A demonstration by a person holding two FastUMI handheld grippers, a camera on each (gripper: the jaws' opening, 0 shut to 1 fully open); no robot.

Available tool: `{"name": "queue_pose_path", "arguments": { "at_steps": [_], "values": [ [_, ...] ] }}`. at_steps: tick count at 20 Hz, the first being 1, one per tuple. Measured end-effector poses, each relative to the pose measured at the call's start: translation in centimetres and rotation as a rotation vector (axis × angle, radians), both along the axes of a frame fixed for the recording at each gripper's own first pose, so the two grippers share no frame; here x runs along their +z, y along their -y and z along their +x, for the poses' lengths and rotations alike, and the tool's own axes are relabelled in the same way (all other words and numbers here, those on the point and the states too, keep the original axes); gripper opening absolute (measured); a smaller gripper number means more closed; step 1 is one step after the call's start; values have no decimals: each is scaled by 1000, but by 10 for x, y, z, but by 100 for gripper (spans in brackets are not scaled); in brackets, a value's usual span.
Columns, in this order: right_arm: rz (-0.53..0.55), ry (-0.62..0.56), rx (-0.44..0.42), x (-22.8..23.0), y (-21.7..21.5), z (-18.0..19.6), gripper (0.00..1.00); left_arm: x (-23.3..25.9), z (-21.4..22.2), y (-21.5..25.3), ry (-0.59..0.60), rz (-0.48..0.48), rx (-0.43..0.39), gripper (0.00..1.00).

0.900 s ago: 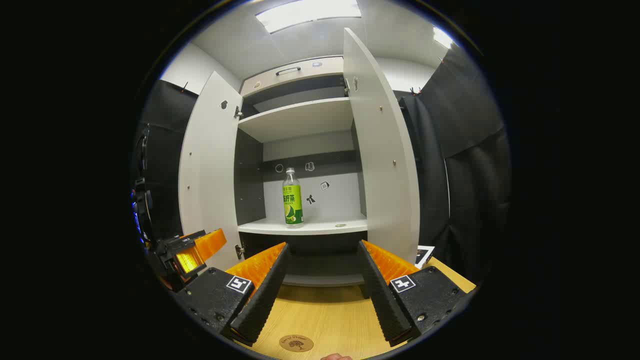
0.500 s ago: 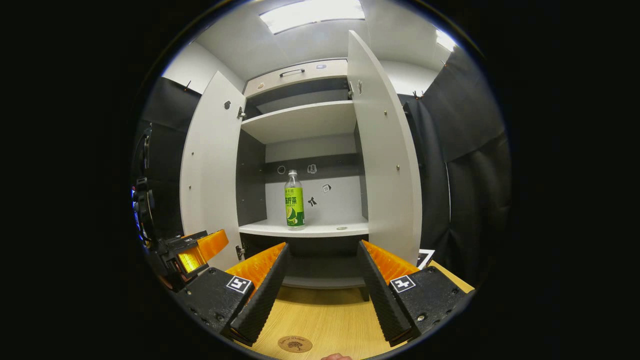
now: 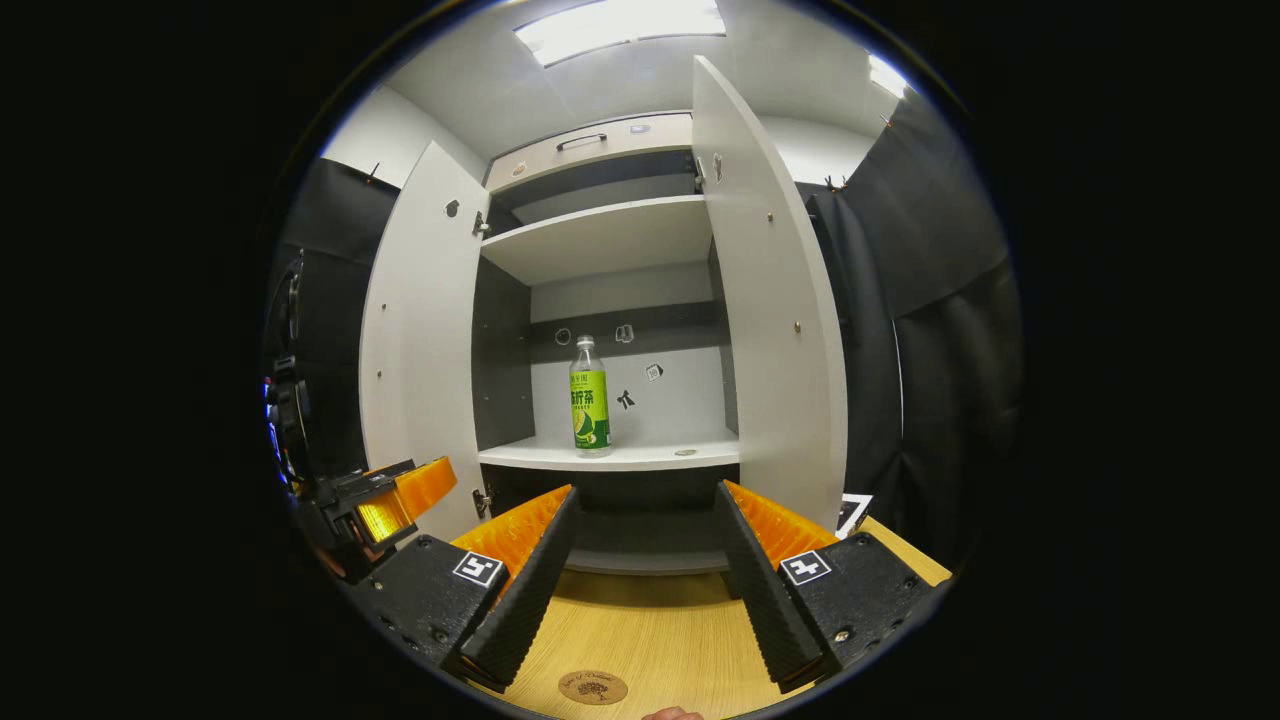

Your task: Grasp the bottle in the cabinet with the left hand and place it on the coaster, then close the right door with the right hand and the left door with the left hand.

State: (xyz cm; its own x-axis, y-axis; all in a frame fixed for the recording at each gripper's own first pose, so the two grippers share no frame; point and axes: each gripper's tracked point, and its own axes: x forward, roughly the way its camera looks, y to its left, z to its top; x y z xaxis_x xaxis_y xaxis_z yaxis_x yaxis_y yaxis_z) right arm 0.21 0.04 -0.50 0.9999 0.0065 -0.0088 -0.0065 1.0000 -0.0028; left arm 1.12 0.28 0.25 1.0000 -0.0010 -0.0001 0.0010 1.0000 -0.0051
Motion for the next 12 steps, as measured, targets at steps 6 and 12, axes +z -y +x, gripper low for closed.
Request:
{"name": "queue_pose_path", "arguments": {
  "at_steps": [6,12],
  "values": [
    [-5,-3,-12,1,5,-2,83,24,55,19,5,-3,-102,95],
    [-9,-1,-58,2,20,-7,83,40,127,54,-16,30,-219,95]
  ]
}}
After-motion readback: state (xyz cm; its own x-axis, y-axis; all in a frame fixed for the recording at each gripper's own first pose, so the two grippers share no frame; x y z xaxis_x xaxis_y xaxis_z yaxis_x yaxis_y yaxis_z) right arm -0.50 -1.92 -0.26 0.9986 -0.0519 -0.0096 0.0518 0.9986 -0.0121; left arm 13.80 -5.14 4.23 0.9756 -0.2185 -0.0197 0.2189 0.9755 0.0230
